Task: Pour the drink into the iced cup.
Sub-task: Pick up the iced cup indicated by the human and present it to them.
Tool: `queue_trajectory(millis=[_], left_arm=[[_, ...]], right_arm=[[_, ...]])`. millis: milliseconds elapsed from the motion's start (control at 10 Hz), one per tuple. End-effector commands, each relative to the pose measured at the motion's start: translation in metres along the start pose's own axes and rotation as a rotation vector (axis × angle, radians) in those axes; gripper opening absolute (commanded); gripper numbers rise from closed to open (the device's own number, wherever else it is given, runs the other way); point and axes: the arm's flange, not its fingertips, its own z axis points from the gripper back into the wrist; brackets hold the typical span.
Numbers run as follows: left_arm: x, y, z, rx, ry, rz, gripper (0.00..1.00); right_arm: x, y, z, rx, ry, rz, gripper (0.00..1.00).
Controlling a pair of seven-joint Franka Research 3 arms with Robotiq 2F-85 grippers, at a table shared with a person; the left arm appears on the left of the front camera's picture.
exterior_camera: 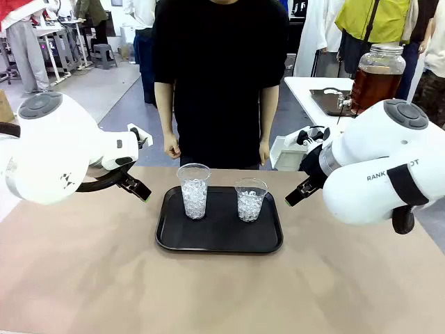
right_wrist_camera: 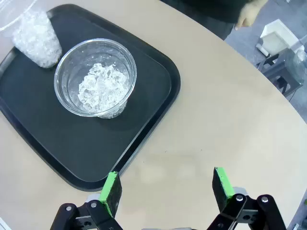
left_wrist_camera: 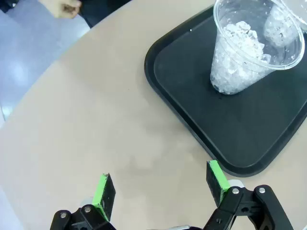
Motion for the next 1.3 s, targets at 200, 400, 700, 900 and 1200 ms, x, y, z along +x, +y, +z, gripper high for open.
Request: queue_trajectory(millis=[200, 400, 700, 900, 1200], left_arm=[[0.000, 0.000, 0.000, 0.000, 0.000, 0.000, 1.00], [0.000, 0.000, 0.000, 0.000, 0.000, 0.000, 1.00], [0.000, 0.000, 0.000, 0.000, 0.000, 0.000, 1.00], [0.004, 0.000, 0.004, 0.003, 0.004, -0.005, 1.00], [0.033, 0.012, 0.041, -0.028, -0.055, 0.027, 1.00]], right_arm=[[0.000, 0.000, 0.000, 0.000, 0.000, 0.000, 1.00], [0.000, 0.000, 0.000, 0.000, 0.000, 0.000, 1.00], [0.000, 0.000, 0.000, 0.000, 0.000, 0.000, 1.00], [0.006, -0.005, 0.005, 0.021, -0.014, -0.017, 1.00], [0.029, -0.030, 0.047, 0.115, -0.051, -0.105, 1.00]])
